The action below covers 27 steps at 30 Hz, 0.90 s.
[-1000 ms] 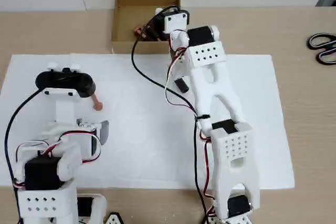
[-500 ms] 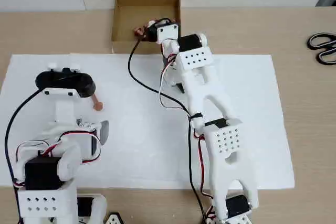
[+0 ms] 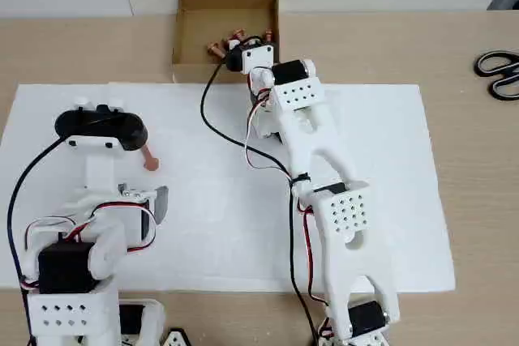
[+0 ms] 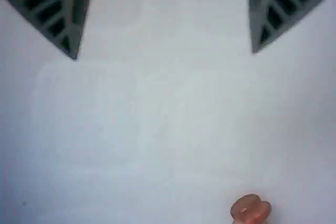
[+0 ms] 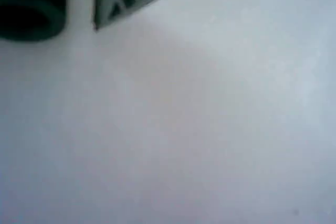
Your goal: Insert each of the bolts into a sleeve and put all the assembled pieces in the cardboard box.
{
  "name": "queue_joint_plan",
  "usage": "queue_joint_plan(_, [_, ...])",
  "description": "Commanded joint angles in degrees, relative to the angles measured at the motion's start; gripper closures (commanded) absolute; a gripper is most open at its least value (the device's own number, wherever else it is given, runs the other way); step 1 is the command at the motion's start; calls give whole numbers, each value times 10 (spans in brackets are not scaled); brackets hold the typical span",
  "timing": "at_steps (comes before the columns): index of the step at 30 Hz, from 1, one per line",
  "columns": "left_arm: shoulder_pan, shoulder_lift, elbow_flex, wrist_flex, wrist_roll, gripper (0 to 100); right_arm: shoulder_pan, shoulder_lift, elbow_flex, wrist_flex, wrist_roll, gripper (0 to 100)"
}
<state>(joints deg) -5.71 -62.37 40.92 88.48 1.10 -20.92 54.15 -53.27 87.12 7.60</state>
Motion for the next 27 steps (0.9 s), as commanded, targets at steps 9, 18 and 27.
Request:
queue_joint_plan(9, [1,-5,-29,4,0,801,20,11,-2,-12,3,992])
queue_joint_plan(18, [1,-5,-29,4,0,801,63,-51,-59,89,-39,995])
queue_joint_plan(27, [1,-5,-29,4,0,801,72,-175,31,93,-76,995])
